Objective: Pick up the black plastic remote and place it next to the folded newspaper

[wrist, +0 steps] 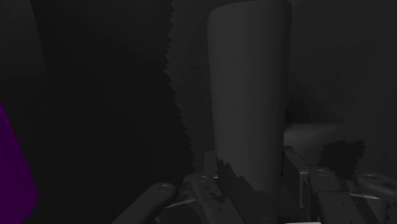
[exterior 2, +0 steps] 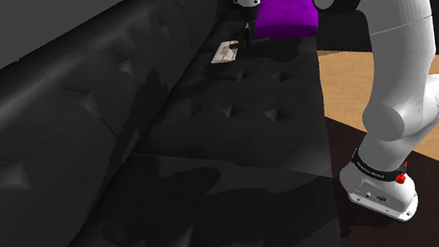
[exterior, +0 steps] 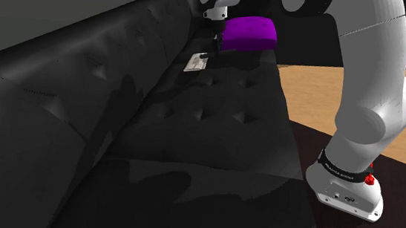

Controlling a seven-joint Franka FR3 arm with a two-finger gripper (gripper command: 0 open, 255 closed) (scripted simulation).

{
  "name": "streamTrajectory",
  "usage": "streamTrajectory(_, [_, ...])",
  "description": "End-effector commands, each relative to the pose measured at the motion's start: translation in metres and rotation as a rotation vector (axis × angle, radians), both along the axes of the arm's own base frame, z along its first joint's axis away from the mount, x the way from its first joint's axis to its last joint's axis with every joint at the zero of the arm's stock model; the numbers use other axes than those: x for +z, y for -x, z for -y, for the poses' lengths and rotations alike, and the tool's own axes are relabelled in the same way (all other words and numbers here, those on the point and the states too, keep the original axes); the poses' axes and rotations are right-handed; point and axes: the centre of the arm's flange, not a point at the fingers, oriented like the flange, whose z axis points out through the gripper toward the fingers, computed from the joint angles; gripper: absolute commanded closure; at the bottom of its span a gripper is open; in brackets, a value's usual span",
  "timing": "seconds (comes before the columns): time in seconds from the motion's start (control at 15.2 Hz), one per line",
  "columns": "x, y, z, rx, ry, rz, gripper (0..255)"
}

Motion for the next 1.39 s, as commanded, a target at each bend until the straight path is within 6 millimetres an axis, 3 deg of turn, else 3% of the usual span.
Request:
streamTrajectory(0.0, [-0.010,0.001,0.000,0.000,0.000,0.001,255])
streamTrajectory(0.66, [-0.061,0.001,0.000,0.000,0.000,0.001,255])
streamTrajectory(1.19, [-0.061,0.001,0.000,0.000,0.000,0.001,255])
streamTrajectory(1.25, [-0.061,0.001,0.000,0.000,0.000,0.001,0])
streamTrajectory(1.32, [-0.061,0.001,0.000,0.000,0.000,0.001,0])
